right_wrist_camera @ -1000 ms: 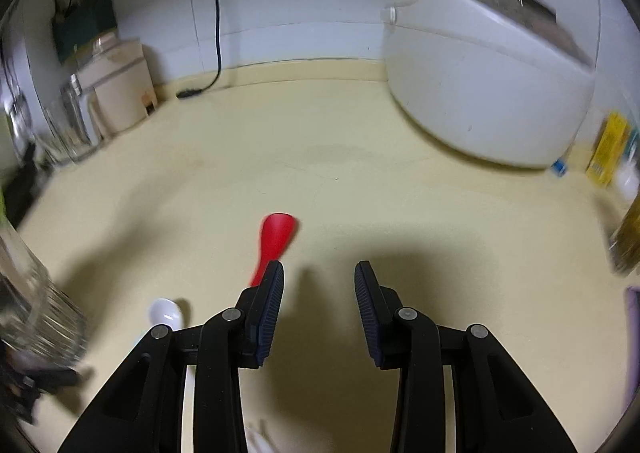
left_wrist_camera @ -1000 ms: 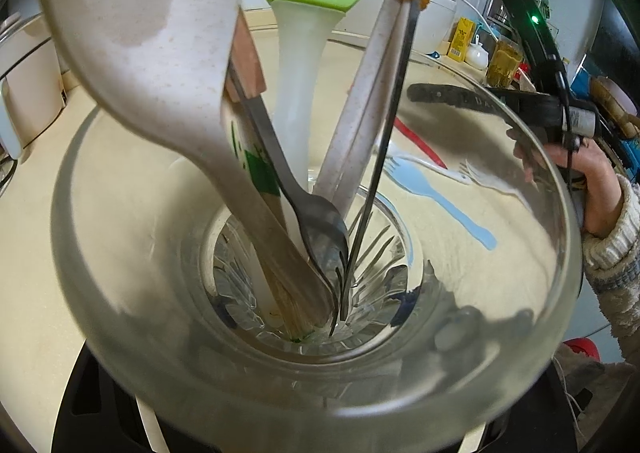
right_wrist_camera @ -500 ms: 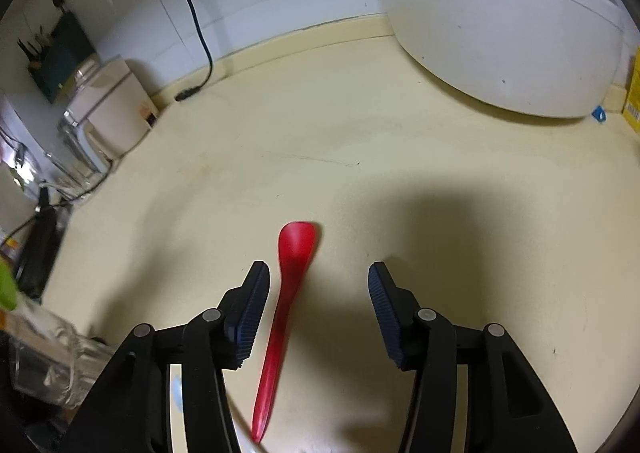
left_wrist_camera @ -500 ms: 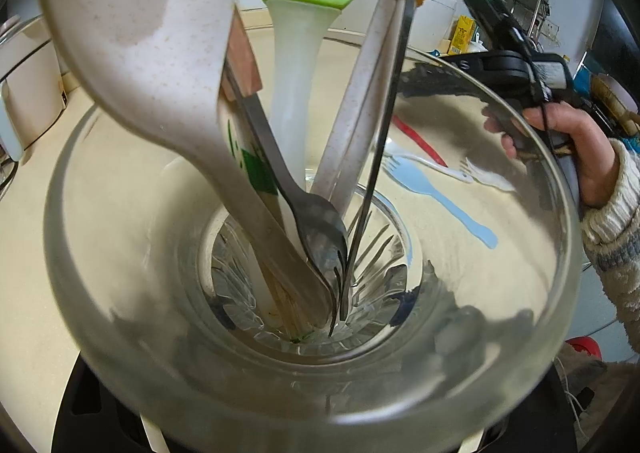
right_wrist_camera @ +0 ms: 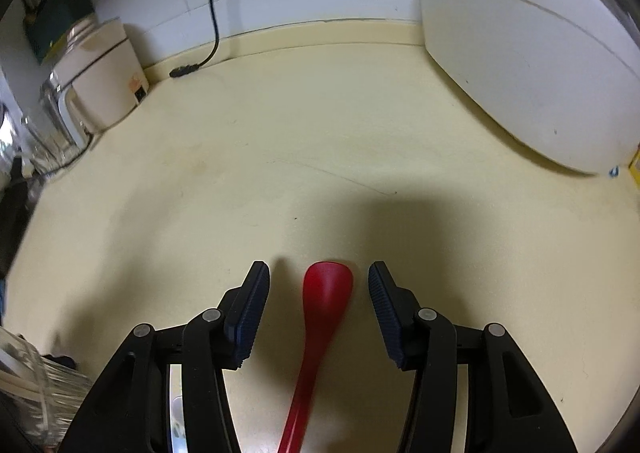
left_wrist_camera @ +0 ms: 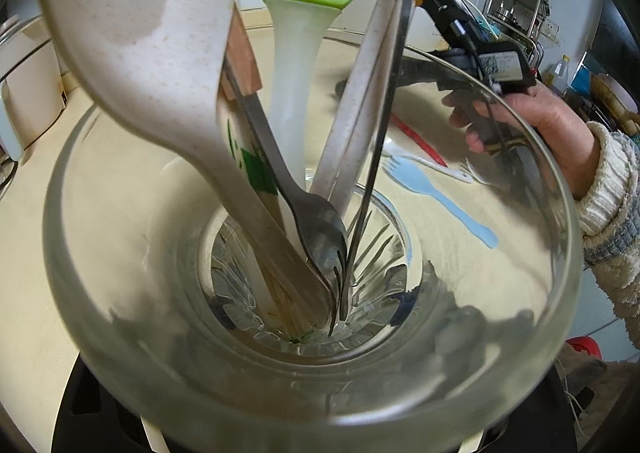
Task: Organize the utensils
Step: 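Close the right tool on the red plastic spoon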
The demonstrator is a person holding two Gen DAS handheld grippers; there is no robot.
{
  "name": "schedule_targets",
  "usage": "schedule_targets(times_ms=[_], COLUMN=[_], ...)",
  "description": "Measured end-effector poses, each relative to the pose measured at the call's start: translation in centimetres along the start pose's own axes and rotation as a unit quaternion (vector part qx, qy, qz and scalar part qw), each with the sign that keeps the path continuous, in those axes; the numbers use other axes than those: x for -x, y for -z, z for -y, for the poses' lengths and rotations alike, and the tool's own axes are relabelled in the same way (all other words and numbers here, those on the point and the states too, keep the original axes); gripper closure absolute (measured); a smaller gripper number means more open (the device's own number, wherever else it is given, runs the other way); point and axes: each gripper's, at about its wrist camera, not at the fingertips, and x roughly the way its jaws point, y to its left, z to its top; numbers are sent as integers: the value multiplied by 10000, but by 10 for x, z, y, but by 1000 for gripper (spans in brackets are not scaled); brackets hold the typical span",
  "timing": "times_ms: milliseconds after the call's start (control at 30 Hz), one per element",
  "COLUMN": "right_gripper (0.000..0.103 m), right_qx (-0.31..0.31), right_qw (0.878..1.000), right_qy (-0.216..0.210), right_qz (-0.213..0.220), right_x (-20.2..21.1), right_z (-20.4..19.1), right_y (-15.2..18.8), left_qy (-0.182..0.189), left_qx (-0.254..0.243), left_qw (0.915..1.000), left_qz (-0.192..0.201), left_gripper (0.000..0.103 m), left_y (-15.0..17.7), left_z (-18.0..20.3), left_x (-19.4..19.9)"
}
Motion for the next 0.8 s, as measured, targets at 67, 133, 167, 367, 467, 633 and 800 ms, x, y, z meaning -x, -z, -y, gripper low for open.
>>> schedule_targets(times_ms=[67, 133, 167, 367, 467, 633, 800], right_gripper=[51, 51, 51, 78, 78, 78, 78], right_qx=[268, 402, 389, 581, 699, 1026, 1141], right_qw=[9995, 9989, 9990, 9982, 9975, 9942, 9926], right_qy=[184, 232, 201, 97, -41, -307, -398], right_qz=[30, 85, 89, 125, 118, 101, 93], right_x=[-2, -2, -2, 2, 5, 12, 14], right_z=[-7, -9, -9, -11, -16, -27, -27], right_y=[2, 4, 3, 8, 13, 23, 26], left_qy=[3, 2, 3, -20, -35, -37, -55], left_qx=[1, 1, 1, -18, -31, -34, -44], left_qw=[10000, 10000, 10000, 10000, 10000, 10000, 10000], left_qz=[-1, -2, -2, -11, -16, -20, -27], left_gripper=[17, 17, 17, 17, 17, 17, 17], left_y=[0, 0, 0, 1, 0, 0, -1], left_z=[0, 0, 0, -1, -2, -2, 1], left_x=[0, 0, 0, 0, 0, -1, -3])
